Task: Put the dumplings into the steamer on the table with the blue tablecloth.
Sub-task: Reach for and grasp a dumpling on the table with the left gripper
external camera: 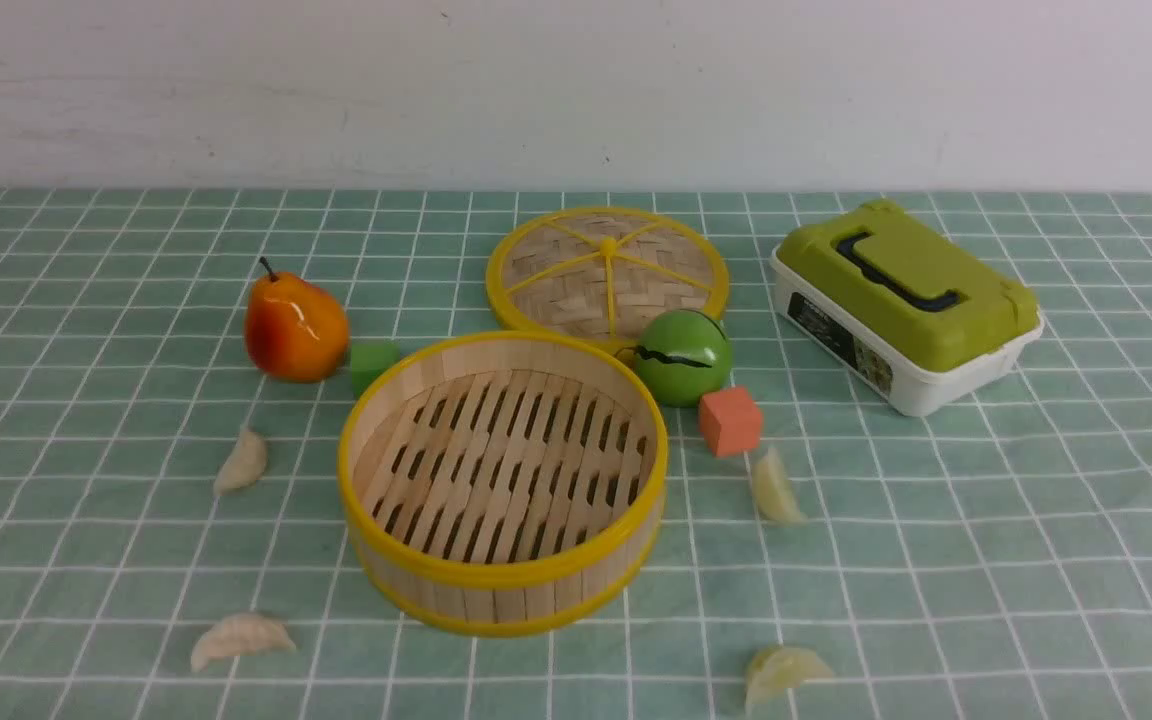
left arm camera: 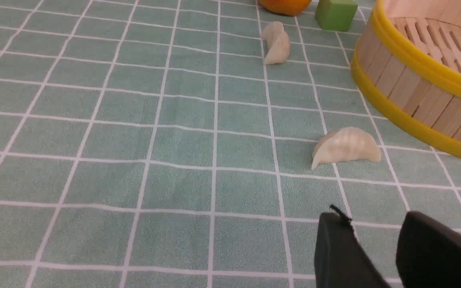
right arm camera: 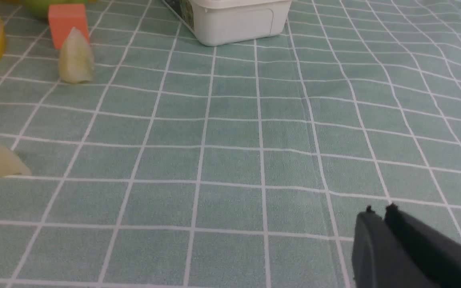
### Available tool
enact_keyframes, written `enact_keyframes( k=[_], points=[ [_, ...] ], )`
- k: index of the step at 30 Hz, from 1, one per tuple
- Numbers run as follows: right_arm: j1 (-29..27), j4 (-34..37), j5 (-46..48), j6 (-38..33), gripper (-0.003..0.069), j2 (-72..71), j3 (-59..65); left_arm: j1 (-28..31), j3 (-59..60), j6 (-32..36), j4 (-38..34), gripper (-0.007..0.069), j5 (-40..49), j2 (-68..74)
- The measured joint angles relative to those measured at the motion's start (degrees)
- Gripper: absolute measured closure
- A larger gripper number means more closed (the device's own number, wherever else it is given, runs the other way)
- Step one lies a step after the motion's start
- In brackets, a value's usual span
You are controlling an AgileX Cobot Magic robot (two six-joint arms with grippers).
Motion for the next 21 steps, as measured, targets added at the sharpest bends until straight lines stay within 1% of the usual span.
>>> enact_keyframes(
  k=[21],
  points=[
    [0.0,0.0,0.0,0.0,0.0591,0.0,0.0,0.0,0.0,0.0,0.63,0.0387,0.0,0.0]
  ],
)
